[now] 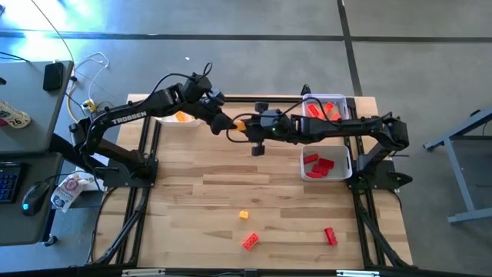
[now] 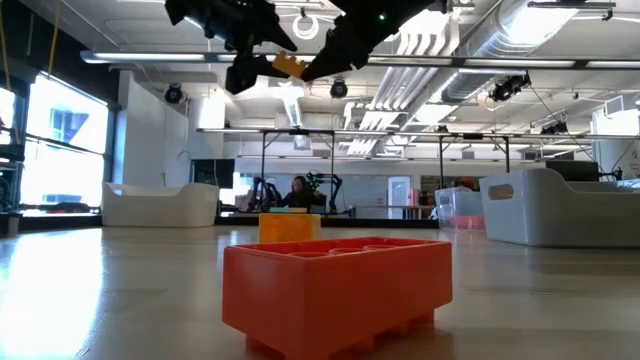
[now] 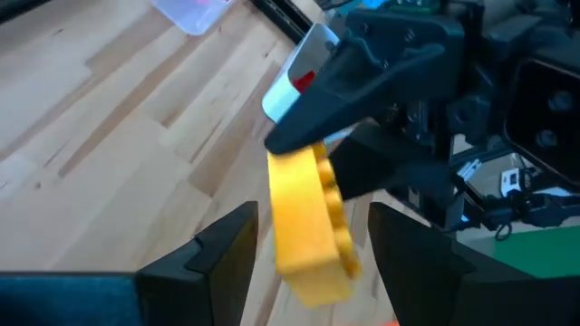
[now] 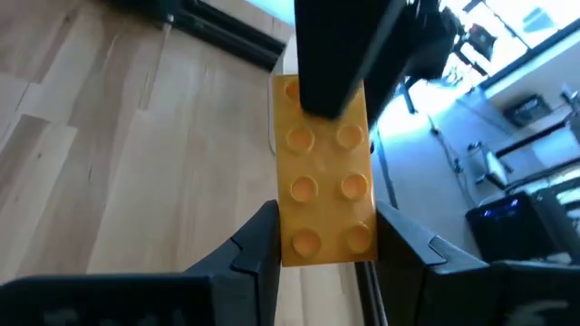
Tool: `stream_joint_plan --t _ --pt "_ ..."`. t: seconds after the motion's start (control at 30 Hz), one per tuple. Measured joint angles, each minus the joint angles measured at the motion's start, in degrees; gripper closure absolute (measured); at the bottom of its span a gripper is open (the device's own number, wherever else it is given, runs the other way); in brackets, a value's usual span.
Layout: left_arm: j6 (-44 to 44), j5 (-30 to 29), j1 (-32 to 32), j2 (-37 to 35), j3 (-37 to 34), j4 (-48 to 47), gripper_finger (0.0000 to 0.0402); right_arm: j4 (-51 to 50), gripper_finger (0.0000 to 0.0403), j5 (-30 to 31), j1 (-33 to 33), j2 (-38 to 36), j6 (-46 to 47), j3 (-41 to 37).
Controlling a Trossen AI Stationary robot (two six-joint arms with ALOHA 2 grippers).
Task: Sort & place blocks by color
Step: Put the yellow game piece into the white bin
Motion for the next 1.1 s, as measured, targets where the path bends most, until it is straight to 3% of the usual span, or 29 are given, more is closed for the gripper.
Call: stream_joint_plan --t 0.3,0.83,1.0,1.1 --pt "0.0 0.3 0.0 0.0 0.0 0.5 0.0214 1.4 0.0292 5.0 0.8 0.0 -2.4 0.0" --pt "5.1 0.0 0.1 0.0 0.0 0.4 0.0331 1.5 0.0291 5.9 0.8 0.0 -4.1 0.0" --pt "9.5 -1.0 0.1 0.0 0.0 -1.3 0.0331 0.2 0.0207 4.7 1.1 0.0 -1.0 0.1" --pt "11.8 -6.5 0.2 0.0 0.0 -4.5 0.033 -0.4 0.0166 5.0 1.1 0.0 1.5 0.1"
